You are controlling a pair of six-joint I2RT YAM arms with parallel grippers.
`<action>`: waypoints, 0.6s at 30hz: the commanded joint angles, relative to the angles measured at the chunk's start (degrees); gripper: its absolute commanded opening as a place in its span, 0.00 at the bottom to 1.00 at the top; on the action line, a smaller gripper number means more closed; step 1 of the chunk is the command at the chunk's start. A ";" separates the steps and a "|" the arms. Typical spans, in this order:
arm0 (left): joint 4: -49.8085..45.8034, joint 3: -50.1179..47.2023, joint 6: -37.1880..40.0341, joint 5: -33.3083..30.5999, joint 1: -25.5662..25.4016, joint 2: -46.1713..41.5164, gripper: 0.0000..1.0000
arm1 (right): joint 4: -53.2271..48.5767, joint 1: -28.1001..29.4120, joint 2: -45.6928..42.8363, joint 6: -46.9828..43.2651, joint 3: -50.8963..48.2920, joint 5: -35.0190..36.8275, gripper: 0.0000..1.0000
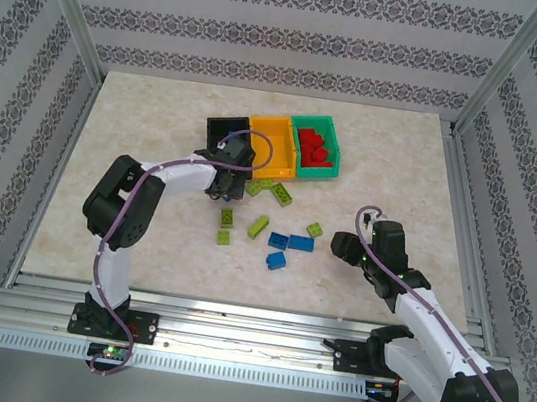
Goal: Sort the legos into containers by color
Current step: Pick up the lego from the center of the table.
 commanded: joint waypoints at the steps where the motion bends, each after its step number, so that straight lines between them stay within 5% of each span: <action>1: -0.95 -2.96 0.76 0.30 0.68 -1.38 0.45 | 0.78 0.29 -0.44 0.23 -0.54 0.73 0.57; 6: 0.73 -5.84 0.47 2.17 0.71 -5.31 0.28 | 0.90 0.46 -0.18 0.27 -0.47 0.77 0.58; 18: 1.44 -2.79 3.35 3.82 0.70 -17.25 0.29 | 0.80 0.52 -1.10 0.27 -0.80 1.06 0.58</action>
